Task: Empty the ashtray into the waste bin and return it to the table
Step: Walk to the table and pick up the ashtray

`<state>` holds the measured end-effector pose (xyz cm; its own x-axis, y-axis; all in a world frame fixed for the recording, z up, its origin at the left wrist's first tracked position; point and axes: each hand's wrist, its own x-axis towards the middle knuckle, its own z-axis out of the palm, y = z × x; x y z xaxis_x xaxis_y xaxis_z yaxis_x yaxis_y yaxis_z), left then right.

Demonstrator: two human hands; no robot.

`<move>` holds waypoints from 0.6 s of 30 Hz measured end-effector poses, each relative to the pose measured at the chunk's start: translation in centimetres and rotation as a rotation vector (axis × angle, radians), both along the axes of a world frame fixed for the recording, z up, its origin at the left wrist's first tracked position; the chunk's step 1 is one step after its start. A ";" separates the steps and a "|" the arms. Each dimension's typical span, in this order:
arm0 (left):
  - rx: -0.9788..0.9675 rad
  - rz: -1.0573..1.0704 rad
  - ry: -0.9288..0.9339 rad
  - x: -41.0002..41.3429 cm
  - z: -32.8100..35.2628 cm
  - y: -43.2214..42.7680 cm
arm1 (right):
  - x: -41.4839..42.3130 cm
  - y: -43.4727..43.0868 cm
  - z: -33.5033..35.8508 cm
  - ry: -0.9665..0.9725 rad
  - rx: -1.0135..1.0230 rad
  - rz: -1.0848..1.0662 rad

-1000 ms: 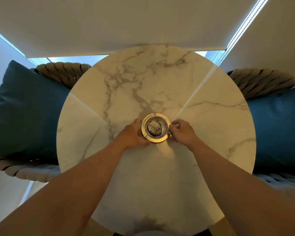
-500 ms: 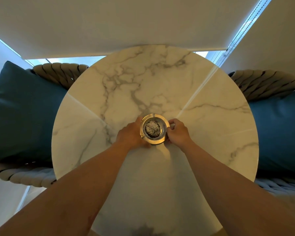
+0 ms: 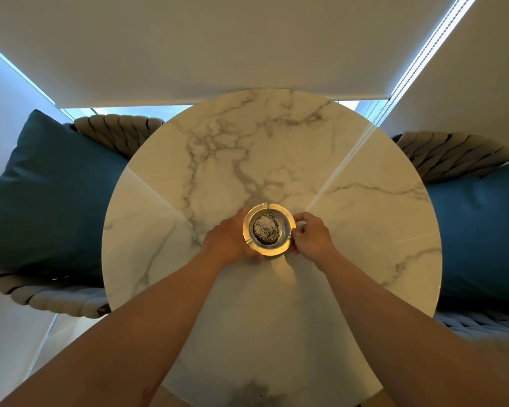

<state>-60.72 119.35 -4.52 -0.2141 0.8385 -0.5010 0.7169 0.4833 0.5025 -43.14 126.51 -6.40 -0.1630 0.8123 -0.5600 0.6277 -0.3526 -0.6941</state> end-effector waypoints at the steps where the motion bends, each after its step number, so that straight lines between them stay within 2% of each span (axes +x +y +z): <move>1: 0.020 0.007 -0.017 0.0 0.3 -0.3 | 0.1 -0.2 0.2 0.009 -0.003 -0.003; 18: 0.271 0.044 -0.207 -0.6 4.4 -6.7 | 1.5 -5.2 5.9 0.216 0.012 0.004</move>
